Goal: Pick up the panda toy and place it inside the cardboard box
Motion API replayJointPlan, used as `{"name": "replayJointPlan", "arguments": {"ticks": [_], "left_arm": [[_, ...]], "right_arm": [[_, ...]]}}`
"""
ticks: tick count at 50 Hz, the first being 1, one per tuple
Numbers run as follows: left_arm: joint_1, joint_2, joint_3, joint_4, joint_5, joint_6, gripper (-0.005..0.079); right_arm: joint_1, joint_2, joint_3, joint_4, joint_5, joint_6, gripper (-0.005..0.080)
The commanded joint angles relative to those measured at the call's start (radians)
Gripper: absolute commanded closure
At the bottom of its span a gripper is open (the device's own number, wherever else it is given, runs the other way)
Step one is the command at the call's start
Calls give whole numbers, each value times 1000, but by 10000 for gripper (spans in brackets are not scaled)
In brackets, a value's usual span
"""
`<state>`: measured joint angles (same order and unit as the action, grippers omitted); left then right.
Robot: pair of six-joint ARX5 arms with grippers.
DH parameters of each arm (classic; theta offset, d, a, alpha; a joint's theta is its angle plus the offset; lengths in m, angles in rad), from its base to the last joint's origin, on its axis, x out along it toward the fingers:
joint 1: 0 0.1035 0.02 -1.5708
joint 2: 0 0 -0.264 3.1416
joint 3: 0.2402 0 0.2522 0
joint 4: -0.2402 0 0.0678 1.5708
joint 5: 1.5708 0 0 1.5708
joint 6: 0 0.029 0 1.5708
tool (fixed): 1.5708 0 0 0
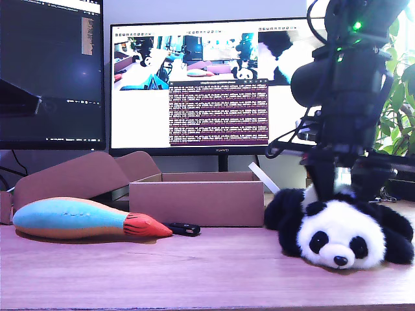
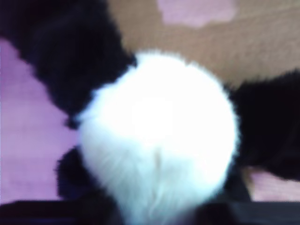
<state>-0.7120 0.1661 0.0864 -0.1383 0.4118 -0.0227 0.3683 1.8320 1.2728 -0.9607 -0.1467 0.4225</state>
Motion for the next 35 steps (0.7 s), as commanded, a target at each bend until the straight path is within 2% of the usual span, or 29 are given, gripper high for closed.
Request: {"name": "replayJointPlan", "arguments": {"ticks": [1,14,26,35], "left_arm": [[-2,4,-15,5,-2,4,756],[-2,4,-15,4,-2,4,756],[-2,4,-15,4,-2,4,756],[-2,4,-15,5,-2,4,756]], "right_arm": [[8,20,21,-37,-4,-18,661],[9,20,136,-149,-4,-83,661],[10,20,329,-286,-4,-113,661],[30,20,472,-283,-4,-116,658]]}}
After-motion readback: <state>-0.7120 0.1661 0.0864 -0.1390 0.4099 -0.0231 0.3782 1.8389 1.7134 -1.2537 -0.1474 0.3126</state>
